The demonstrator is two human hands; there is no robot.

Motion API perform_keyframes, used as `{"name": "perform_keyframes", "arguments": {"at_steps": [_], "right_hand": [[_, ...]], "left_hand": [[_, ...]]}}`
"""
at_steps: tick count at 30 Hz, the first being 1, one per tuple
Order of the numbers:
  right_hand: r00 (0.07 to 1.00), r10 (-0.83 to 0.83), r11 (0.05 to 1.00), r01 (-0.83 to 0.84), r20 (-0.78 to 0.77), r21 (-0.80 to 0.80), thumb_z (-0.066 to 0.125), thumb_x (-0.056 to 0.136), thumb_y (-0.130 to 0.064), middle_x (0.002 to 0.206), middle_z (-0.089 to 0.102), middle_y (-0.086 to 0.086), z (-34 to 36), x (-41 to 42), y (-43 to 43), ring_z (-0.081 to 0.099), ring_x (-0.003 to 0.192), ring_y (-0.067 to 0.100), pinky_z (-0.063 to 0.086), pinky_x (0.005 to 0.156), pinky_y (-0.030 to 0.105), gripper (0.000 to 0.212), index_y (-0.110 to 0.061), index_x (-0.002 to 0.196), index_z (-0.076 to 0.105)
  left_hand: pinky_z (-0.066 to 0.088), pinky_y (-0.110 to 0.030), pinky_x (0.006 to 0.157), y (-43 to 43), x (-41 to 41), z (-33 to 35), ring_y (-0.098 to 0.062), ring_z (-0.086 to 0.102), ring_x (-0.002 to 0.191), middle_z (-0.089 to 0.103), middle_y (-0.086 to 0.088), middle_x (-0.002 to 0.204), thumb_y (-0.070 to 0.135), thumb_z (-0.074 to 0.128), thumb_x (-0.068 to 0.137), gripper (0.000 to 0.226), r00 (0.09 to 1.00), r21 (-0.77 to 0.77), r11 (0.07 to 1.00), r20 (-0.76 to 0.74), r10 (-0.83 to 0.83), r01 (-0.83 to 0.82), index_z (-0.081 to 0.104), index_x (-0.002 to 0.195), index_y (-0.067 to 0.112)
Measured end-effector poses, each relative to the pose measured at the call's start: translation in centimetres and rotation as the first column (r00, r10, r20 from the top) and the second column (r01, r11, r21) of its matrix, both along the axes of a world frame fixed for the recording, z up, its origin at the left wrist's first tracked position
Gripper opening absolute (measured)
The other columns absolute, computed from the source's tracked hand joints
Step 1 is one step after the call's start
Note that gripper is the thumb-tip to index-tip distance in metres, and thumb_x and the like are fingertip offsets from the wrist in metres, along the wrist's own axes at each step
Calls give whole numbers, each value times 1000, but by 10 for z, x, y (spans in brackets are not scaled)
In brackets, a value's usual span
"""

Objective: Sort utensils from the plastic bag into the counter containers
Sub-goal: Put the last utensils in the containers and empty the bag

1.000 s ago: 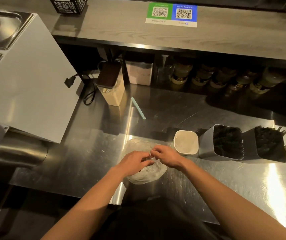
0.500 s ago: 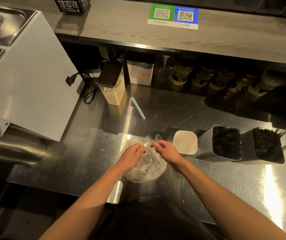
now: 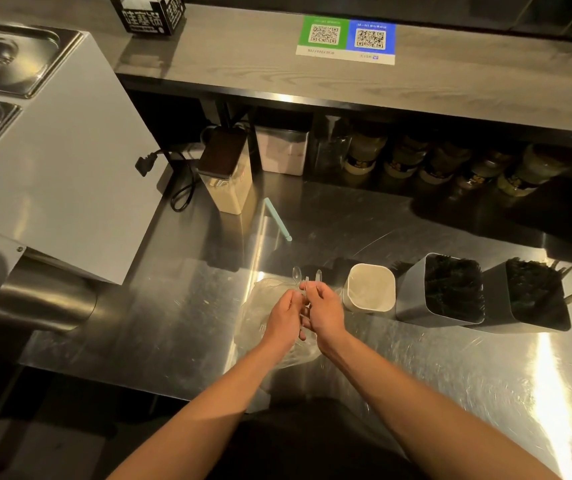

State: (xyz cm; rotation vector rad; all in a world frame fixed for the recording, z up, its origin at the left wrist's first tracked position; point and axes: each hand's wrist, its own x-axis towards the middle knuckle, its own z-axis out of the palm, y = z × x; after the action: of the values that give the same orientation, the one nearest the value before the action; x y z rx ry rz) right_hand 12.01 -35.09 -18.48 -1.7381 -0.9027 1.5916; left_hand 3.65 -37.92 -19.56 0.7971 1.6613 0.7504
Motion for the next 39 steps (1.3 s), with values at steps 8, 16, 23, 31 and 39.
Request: {"name": "perform_keyframes", "arguments": {"at_steps": [8,16,23,31,39], "right_hand": [[959,184,967,-217,217,135,46,104,-35,78,66,-1,-5,9,3,60,69,7,50,66,29,35,-12,87,64],[948,257,950,-284,188,131,42,105,-42,82,69,0,-6,16,4,66,80,15,55,77,36,37,-17,90,64],[981,139,989,-143,-139,-24,31,104,-53,70,46,1,-3,28,11,48,67,9,46,71,24,50,-19,104,68],[929,365,925,-369,63,93,64,96,-14,88,69,-4,-7,41,15,60,70,-5,47,66,13,8,-14,103,69],[572,686,598,-795,450,101,79,84,-25,88,74,-6,10,49,41,67,80,11,58,81,36,12,-18,93,79]], "left_hand": [[42,-26,53,1,0,-3,-9,46,56,53,-1,70,39,34,109,36,997,-5,999,62,40,-39,62,102,17],[38,-21,49,0,2,5,-6,43,53,51,1,66,50,39,104,43,980,-29,999,196,-29,35,61,113,13],[40,-25,52,7,-11,5,-14,56,60,57,-6,78,33,37,109,28,969,-46,998,244,-24,36,53,95,13],[38,-18,45,9,-21,6,-8,42,52,49,1,65,27,39,109,26,968,-18,991,210,135,-134,52,94,10],[42,-16,49,8,-29,4,-16,49,63,51,-6,74,25,38,108,29,986,-10,988,-62,-155,154,50,84,13]]}}
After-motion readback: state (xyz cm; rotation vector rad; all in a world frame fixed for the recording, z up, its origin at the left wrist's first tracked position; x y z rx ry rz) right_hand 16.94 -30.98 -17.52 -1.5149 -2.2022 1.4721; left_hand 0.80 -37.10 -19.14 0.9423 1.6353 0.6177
